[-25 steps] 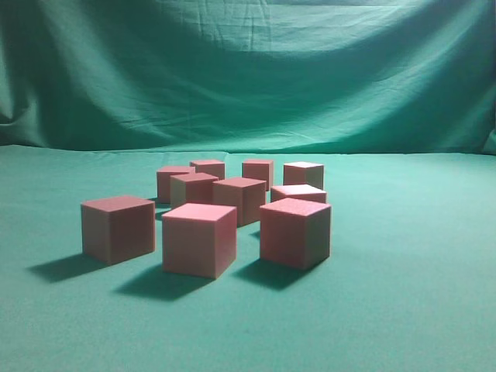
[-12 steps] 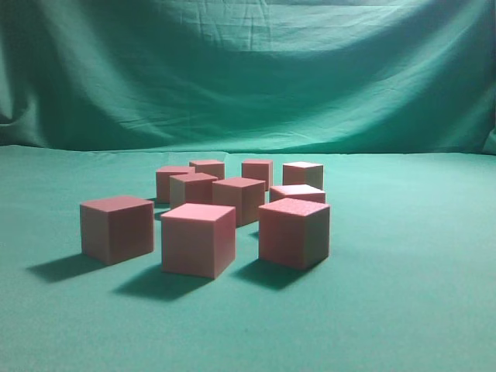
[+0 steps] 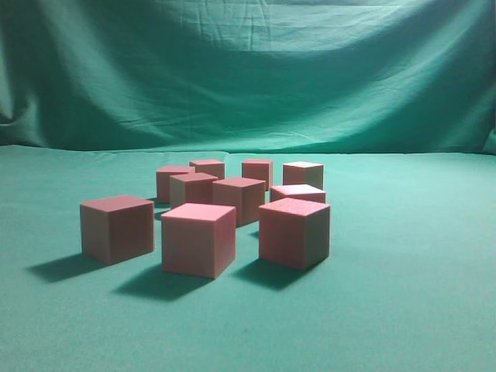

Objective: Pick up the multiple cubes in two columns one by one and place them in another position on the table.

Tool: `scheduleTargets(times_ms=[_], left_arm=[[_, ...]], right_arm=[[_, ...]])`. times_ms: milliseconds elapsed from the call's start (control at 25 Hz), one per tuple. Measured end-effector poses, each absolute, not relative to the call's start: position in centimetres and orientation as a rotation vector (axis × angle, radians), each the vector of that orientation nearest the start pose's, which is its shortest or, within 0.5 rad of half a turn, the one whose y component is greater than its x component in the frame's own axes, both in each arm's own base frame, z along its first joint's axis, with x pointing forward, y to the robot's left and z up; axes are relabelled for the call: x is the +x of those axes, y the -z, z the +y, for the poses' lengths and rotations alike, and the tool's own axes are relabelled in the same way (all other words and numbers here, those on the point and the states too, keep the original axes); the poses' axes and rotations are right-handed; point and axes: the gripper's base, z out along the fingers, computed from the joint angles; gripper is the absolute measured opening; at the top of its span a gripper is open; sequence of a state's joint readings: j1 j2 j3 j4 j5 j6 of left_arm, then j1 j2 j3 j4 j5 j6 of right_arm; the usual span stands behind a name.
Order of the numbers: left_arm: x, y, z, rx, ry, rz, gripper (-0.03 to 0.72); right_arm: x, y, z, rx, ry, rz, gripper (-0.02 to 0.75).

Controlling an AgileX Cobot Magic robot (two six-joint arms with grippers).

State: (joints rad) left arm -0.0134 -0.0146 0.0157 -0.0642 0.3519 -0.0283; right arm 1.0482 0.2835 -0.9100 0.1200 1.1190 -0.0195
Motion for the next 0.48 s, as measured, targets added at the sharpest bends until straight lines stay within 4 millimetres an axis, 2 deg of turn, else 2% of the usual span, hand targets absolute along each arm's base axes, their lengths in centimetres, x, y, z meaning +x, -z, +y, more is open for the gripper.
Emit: scheduleTargets(times_ms=[280, 480], left_arm=[[5.3, -17.7, -0.3, -0.053, 0.092, 1.836, 0.000], [5.3, -17.7, -0.3, -0.053, 0.092, 1.836, 0.000]], right_arm=[[1.7, -35.5, 2.4, -0.998, -0.637, 1.713, 0.000], [3.2, -32.2, 3.8, -0.841, -0.572, 1.677, 0.000]])
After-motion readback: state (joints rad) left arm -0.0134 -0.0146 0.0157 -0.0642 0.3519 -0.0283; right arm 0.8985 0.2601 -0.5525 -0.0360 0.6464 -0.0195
